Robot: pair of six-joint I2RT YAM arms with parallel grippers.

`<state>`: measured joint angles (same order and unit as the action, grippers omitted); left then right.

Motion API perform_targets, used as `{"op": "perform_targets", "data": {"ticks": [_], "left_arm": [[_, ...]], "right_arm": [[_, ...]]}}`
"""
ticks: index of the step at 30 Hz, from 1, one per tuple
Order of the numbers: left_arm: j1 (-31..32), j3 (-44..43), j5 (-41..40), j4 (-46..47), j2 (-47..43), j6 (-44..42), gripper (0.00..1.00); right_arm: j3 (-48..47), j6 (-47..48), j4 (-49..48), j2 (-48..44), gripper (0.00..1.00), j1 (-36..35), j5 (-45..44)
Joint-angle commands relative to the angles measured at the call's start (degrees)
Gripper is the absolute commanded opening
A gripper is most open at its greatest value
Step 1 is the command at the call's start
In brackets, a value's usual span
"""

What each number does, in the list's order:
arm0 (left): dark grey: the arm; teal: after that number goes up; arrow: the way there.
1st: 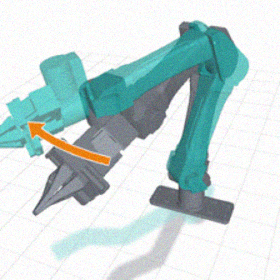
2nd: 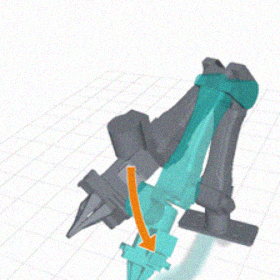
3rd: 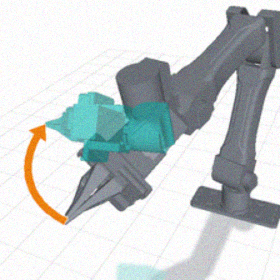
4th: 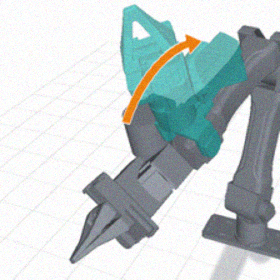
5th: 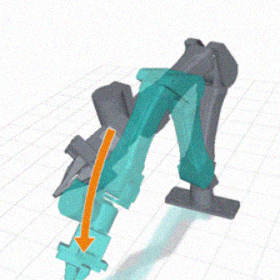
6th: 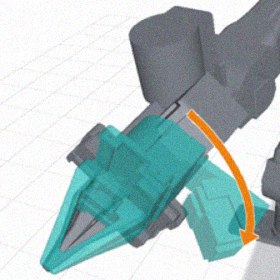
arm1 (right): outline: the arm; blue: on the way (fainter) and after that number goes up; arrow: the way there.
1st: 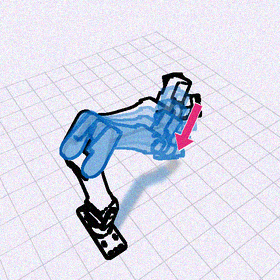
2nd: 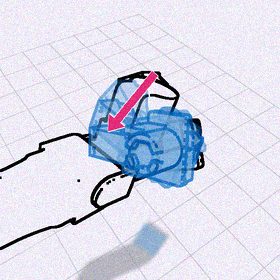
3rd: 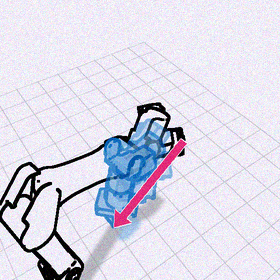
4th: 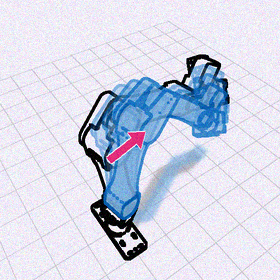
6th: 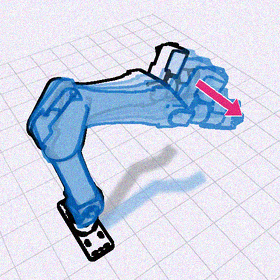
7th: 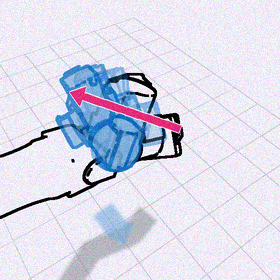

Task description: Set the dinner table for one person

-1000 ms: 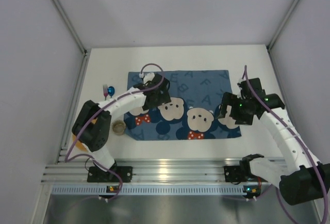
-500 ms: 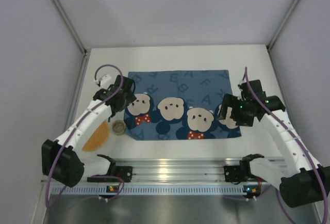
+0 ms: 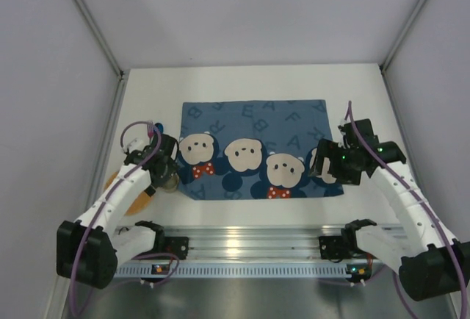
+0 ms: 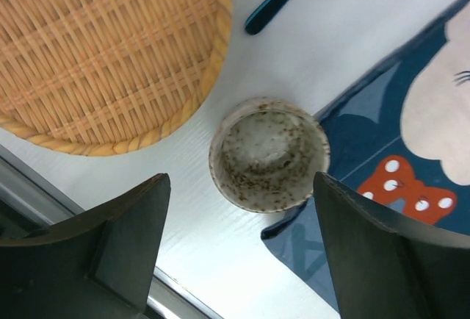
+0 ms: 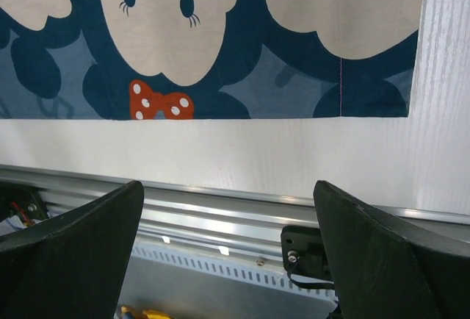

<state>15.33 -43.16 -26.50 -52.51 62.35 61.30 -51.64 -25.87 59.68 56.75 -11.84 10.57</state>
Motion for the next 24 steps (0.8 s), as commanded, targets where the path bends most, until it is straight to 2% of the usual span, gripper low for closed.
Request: {"op": "perform_targets", "data": {"ticks": [1, 9, 10, 12, 13, 16, 17, 19, 22, 24], "left_arm": [[-1.44, 2.81, 2.68, 3.9, -0.3, 1.89, 0.81], [-2.24, 5.45, 2.95, 7.16, 2.95, 0.67, 0.67], [-2.32, 5.45, 2.86, 7.77, 3.56, 0.14, 0.56], [-2.5, 5.54, 2.68, 8.65, 4.36, -0.38, 0.47], [-2.67, 5.54, 2.51, 8.65, 4.8, -0.74, 0.38], [-3.64, 4.58, 1.72, 8.57, 6.99, -2.32, 0.26], [-4.08, 4.14, 1.19, 8.04, 7.52, -3.28, 0.09], [-4.78, 2.03, 0.58, 7.16, 7.35, -4.86, 0.06], [-4.87, -1.92, -1.71, 6.02, 5.6, -8.82, 0.07], [-4.87, -5.69, -2.59, 5.67, 4.45, -11.98, 0.02]], "right_arm": [[-0.22, 0.91, 0.35, -1.29, 1.0, 0.5, 0.24], [1.27, 0.29, 0.52, -1.82, 1.0, 0.59, -0.02], [1.71, 0.03, 0.52, -1.99, 1.0, 0.59, -0.19], [2.15, 0.03, 0.35, -2.08, 1.0, 0.5, -0.2], [2.33, -0.23, 0.26, -2.0, 1.0, 0.58, -0.2], [2.77, -0.5, -0.18, -1.82, 1.0, 0.5, -0.02], [2.6, -0.5, -0.35, -1.65, 1.0, 0.58, 0.15], [2.33, -0.67, -0.62, -1.47, 1.0, 0.59, 0.59], [1.54, -1.03, -1.14, -0.94, 1.0, 0.58, 1.29], [0.84, -1.2, -1.58, -0.42, 1.0, 0.5, 2.26]]}}
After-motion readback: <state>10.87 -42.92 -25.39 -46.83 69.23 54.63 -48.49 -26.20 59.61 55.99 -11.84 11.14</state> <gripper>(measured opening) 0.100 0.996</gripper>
